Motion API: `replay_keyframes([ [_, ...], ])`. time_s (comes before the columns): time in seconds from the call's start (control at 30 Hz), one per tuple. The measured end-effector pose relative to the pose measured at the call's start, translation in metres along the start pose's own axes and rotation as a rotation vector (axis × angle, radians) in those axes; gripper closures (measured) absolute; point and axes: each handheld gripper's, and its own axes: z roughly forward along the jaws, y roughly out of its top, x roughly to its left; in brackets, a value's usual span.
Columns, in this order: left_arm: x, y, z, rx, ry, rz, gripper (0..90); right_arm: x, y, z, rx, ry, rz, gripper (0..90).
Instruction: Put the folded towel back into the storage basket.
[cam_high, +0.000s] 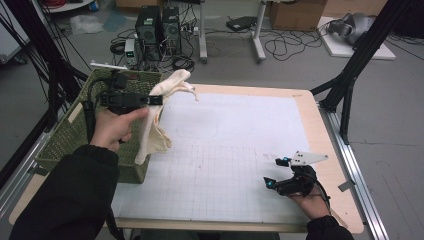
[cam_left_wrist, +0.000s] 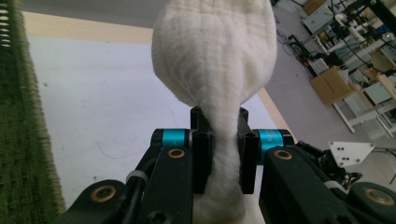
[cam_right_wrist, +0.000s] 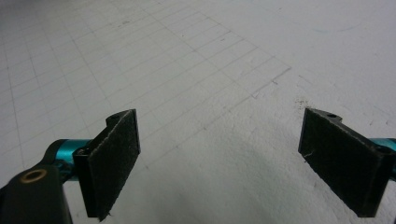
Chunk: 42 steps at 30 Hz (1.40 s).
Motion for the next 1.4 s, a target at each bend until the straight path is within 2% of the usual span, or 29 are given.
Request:
replay_keyframes([
  [0.07, 0.002, 0.003, -0.007, -0.016, -0.006, -0.006, 81.0, 0.000, 0.000, 0.001, 0.002, -0.001, -0.003, 12.0],
  [0.17, 0.007, 0.007, -0.017, -0.022, 0.013, -0.016, 80.9, 0.000, 0.000, 0.002, 0.005, 0.002, 0.001, 11.9],
  [0.2, 0.010, 0.008, -0.021, -0.030, 0.008, -0.024, 81.0, 0.000, 0.000, 0.002, 0.005, 0.000, -0.007, 11.9],
  [0.4, 0.028, 0.011, -0.040, -0.044, 0.039, -0.044, 80.9, 0.000, 0.000, 0.004, 0.017, 0.003, -0.003, 12.0],
  [0.5, 0.038, 0.010, -0.045, -0.044, 0.076, -0.053, 80.9, 0.000, 0.000, 0.005, 0.020, 0.006, -0.002, 12.0],
  [0.6, 0.053, 0.006, -0.050, -0.052, 0.105, -0.075, 80.9, 0.000, 0.000, 0.006, 0.022, 0.006, -0.002, 11.9],
  [1.07, 0.108, -0.012, -0.060, -0.025, 0.211, -0.136, 80.8, -0.002, -0.002, 0.010, 0.039, 0.017, 0.002, 12.0],
  [1.27, 0.126, -0.021, -0.049, 0.008, 0.240, -0.146, 80.7, -0.001, -0.003, 0.012, 0.053, 0.022, 0.004, 11.9],
  [1.4, 0.141, -0.029, -0.034, 0.051, 0.249, -0.147, 80.8, -0.002, -0.006, 0.012, 0.059, 0.025, 0.006, 12.0],
])
